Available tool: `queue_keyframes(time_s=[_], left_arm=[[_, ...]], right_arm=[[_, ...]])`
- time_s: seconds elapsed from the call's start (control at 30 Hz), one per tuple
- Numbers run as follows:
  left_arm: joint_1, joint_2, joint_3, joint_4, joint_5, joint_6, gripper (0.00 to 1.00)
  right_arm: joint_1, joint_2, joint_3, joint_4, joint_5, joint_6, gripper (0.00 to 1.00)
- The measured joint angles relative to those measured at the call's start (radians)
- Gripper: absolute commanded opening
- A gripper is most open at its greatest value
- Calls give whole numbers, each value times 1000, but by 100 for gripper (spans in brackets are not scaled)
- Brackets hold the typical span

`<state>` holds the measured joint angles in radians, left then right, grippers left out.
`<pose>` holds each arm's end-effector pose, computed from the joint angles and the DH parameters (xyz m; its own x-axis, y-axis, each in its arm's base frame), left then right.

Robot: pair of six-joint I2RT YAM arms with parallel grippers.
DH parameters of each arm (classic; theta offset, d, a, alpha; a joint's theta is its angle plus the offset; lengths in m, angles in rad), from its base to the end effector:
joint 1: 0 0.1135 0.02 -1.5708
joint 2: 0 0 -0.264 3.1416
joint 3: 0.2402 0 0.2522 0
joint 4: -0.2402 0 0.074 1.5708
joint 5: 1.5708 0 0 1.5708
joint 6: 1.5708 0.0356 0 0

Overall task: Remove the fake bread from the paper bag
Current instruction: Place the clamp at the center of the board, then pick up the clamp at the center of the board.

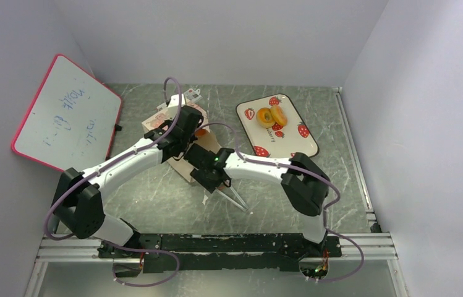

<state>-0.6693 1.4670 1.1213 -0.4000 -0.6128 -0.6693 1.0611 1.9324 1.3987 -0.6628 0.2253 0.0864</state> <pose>0.2630 -0.1820 0.2796 -0.5266 -0.2305 -0.8182 -0.1920 0.9699 -0.1497 0.1995 0.3405 0.1863 -0.5224 -0.7622 -0.3822 -0.7688 0.6150 -0.1756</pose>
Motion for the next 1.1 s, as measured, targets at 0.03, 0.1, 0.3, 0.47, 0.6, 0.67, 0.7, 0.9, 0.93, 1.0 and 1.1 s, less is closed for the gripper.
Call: queue_keyframes(time_s=[0.03,0.1,0.3,0.47,0.6,0.67,0.7,0.9,0.93,1.0,1.1], left_arm=[[0,3,5,4,5,0,7],[-2,12,14,6,14,0,7],[-13,28,19,4,34,-3,7],[-16,40,30,-12,42,-3,7],[-16,40,33,-19,47,0,7],[-16,40,33,-24,50,2,7],[-16,40,34,-26,52,4,7],[-15,40,44,-46,59,27,7],[-15,40,44,-47,60,28,7],[-15,40,44,-50,62,31,7],[-15,39,44,-51,68,38,7]], right_arm=[[0,-21,-14,0,9,9,60],[-3,-83,-54,3,27,35,61],[-14,-308,-196,100,61,90,58],[-14,-429,-326,272,71,131,52],[-18,-438,-404,374,77,188,79],[-19,-438,-453,422,72,203,86],[-19,-440,-490,456,70,209,86],[-18,-471,-635,551,82,229,87],[-18,-471,-642,562,83,229,87],[-16,-471,-655,589,82,229,87],[-10,-474,-684,641,72,229,86]])
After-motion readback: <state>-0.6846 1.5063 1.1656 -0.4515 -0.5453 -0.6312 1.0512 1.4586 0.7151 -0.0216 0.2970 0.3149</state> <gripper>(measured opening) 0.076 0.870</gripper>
